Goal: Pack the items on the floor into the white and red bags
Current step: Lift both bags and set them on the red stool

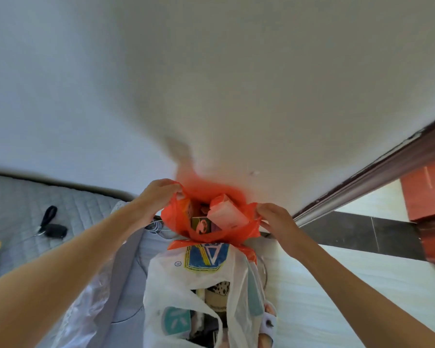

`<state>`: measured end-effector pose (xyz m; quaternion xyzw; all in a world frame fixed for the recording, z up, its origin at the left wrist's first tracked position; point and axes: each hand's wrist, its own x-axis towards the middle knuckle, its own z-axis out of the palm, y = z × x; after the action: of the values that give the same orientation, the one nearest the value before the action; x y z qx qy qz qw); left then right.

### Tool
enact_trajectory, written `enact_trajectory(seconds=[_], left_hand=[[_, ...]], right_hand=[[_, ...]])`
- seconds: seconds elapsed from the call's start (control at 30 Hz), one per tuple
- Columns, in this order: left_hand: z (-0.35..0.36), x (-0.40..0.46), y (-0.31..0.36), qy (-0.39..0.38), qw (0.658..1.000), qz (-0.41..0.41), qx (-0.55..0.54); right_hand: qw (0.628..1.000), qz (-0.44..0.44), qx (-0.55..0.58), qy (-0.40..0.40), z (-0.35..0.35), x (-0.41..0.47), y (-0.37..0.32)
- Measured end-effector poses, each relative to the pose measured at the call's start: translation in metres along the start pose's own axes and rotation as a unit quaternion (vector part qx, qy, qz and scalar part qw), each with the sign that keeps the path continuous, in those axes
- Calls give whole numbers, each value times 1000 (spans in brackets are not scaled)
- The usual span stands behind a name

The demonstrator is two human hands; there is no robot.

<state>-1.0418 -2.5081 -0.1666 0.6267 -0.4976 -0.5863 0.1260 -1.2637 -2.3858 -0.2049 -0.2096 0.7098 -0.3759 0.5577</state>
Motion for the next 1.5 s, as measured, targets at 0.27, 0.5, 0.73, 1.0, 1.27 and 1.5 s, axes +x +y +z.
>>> enact_trajectory(seconds=[0.27, 0.5, 0.73, 1.0, 1.27, 1.5], left_hand=[[-33, -28, 29, 42, 984, 32, -170], [-70, -82, 66, 66, 971, 186, -135], [-82, -172, 99, 64, 955, 262, -124], [-83, -256, 122, 75, 943, 314, -75], [-72, -276, 86, 81, 971, 224, -3], [-65, -272, 94, 85, 975, 205, 11]], right_hand=[[990, -60, 114, -60, 23, -34, -50], [972, -177, 143, -59, 19, -87, -104], [962, -250, 110, -16, 12, -169, -147], [938, -329, 109, -18, -1, -252, -175], [952, -294, 76, -35, 11, -259, -129], [955, -271, 105, -56, 12, -254, -128]])
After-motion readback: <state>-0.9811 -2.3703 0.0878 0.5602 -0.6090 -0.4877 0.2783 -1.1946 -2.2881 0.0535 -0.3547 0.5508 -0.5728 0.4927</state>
